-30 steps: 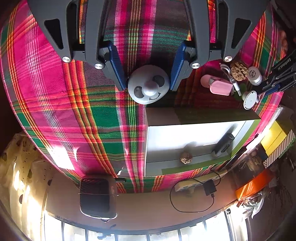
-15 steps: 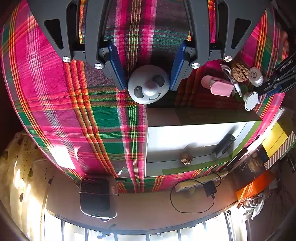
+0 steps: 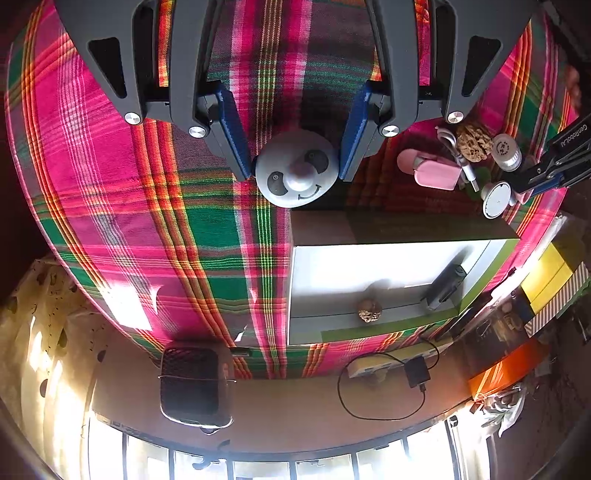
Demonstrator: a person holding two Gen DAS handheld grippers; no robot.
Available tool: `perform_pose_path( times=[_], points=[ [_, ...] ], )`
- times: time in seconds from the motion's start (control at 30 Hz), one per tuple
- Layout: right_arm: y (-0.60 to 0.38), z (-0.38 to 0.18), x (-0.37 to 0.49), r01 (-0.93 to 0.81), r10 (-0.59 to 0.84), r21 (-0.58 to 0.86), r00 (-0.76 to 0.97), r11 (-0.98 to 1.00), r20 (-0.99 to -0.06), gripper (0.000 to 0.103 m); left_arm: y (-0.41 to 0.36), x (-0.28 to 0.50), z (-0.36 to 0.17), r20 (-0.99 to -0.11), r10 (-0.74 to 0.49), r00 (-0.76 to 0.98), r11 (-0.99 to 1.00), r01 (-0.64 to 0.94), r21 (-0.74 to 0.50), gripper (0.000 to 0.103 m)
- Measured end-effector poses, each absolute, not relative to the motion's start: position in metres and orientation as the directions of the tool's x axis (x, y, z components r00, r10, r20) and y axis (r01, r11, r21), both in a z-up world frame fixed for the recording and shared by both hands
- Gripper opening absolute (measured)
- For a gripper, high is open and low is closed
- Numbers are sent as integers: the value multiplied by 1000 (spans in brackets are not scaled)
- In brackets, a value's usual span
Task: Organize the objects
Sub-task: 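Carry the ball toy in the right tool and the pink clip in the left tool into the box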
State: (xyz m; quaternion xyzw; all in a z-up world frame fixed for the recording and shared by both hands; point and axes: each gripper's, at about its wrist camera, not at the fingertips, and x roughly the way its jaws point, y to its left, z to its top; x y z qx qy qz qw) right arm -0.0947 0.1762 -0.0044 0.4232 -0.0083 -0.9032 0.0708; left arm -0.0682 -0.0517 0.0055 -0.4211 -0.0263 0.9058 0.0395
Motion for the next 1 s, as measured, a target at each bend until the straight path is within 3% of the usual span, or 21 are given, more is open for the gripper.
perform_pose_path(
  times=[1.0],
  points=[
    [163, 42, -125, 169, -158, 54, -690, -984, -706, 50, -16, -117, 57, -708, 174, -685, -984, -156, -91, 21]
  ],
)
